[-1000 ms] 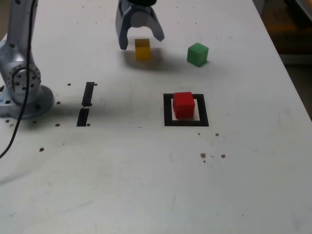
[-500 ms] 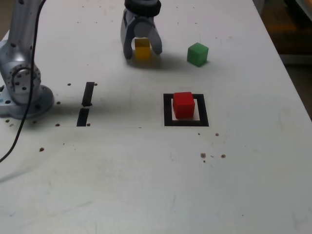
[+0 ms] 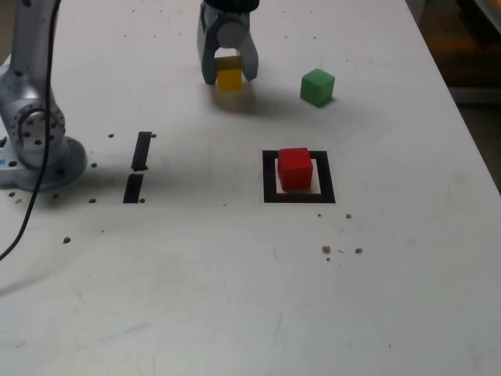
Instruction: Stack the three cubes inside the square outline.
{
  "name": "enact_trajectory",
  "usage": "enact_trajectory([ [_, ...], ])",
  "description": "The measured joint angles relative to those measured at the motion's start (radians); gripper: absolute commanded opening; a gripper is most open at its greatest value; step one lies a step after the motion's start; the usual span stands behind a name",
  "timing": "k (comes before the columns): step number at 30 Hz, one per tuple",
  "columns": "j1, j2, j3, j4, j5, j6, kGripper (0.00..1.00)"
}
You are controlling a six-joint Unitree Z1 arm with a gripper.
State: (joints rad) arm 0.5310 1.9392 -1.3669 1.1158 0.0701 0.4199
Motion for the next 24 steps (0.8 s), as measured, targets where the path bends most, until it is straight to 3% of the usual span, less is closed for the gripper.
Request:
enact_trajectory([
  [6, -0.156, -0.133, -0.178, 0.202, 0.025, -0.124, 0.19],
  [11, -0.313, -0.129, -0.294, 0.355, 0.018, -0.251, 0.19],
  [19, -0.58, 0.001, -0.39, 0.379, -0.044, -0.435, 0.19],
  [24, -0.627, 0.04, -0.43, 0.379, -0.048, -0.484, 0.19],
])
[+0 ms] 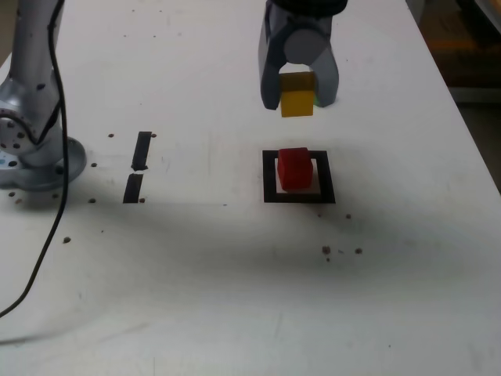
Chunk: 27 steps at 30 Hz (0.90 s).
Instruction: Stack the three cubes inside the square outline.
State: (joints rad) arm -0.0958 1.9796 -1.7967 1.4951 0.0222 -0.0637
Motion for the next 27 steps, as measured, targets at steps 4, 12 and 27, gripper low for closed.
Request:
enact_trajectory([
  [4, -0.045, 0.029, -0.001, 0.0, -0.006, -0.032, 0.19],
  [12, -0.06, 0.058, 0.034, -0.019, -0.025, -0.047, 0.19],
  [27, -0.058, 0.099, 0.068, -0.064, -0.026, -0.048, 0.23],
])
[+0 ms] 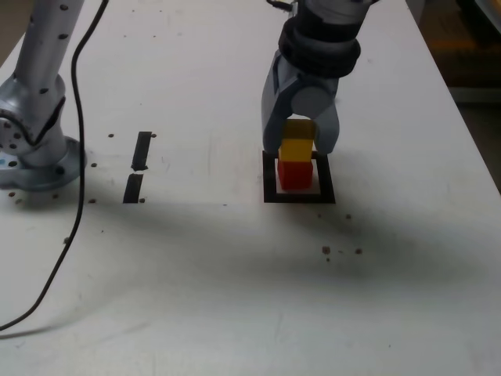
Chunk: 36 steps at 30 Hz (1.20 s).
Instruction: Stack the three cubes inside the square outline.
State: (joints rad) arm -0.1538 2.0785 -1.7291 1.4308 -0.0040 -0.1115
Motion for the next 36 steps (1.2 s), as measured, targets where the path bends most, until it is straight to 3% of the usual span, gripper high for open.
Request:
enact_trajectory([
  [12, 0.014, 0.004, 0.028, -0.043, -0.006, 0.014, 0.46],
  [21, 0.022, 0.004, 0.048, -0.055, -0.016, 0.026, 0.85],
  [29, 0.031, -0.002, 0.038, -0.063, -0.033, 0.033, 0.98],
  [36, 0.042, -0.092, -0.007, -0.014, 0.033, 0.033, 1.0],
])
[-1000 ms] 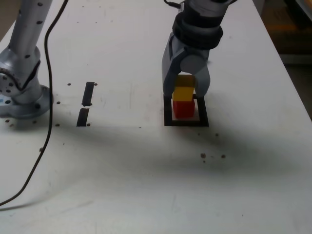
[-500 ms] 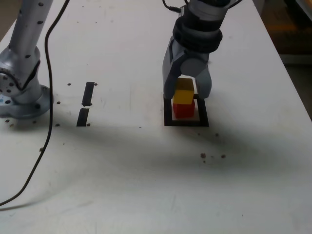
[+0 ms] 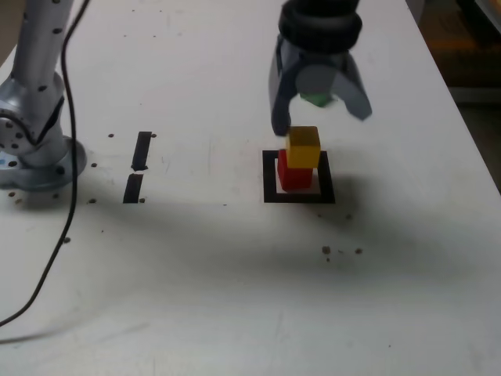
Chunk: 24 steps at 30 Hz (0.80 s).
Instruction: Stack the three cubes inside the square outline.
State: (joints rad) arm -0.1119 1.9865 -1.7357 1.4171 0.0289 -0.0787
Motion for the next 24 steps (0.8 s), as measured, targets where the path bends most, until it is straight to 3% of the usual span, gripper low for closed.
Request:
enact_trajectory([
  [6, 0.085, -0.071, -0.007, 0.111, 0.063, 0.023, 1.0],
  [11, 0.182, -0.092, -0.012, 0.113, 0.099, 0.137, 1.0],
  [18, 0.32, 0.033, -0.133, 0.054, 0.147, 0.387, 0.98],
  [24, 0.39, 0.126, -0.172, 0.003, 0.147, 0.603, 0.96],
])
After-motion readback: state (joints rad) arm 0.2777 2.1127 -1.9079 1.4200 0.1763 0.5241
